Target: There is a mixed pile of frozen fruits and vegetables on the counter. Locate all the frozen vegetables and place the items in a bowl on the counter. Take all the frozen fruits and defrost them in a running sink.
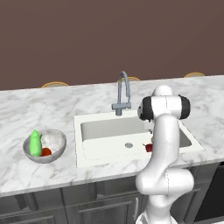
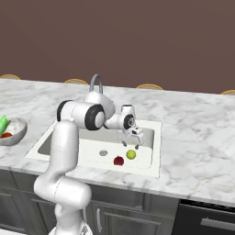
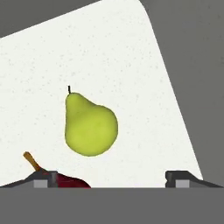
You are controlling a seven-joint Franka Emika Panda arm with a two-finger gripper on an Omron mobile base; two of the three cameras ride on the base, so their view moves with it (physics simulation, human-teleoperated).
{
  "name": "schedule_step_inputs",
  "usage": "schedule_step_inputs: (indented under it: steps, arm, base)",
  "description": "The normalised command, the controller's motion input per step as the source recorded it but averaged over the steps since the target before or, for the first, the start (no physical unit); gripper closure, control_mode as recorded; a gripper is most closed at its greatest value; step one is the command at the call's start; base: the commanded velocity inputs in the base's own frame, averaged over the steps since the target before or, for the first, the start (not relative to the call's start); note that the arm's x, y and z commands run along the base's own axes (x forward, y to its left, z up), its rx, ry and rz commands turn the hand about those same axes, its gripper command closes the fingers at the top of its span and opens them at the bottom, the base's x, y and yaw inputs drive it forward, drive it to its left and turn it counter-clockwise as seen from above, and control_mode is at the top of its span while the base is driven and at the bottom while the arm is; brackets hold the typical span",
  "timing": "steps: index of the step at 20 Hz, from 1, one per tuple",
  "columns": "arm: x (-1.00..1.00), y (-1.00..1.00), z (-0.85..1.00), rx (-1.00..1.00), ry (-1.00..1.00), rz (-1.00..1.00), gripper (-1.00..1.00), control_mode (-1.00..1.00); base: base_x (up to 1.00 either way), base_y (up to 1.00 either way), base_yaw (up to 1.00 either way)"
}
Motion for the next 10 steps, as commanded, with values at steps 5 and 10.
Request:
schedule_step_inputs:
  steps: [5,10]
  arm:
    - [-0.21,0.24,1.00,0.00,-0.10,0.00,-1.00,-1.00]
    - [-0.42,0.44,1.00,0.00,-0.12,0.02,-1.00,-1.00]
  base:
    - [0.00,0.00,0.00]
    - [0.00,0.00,0.00]
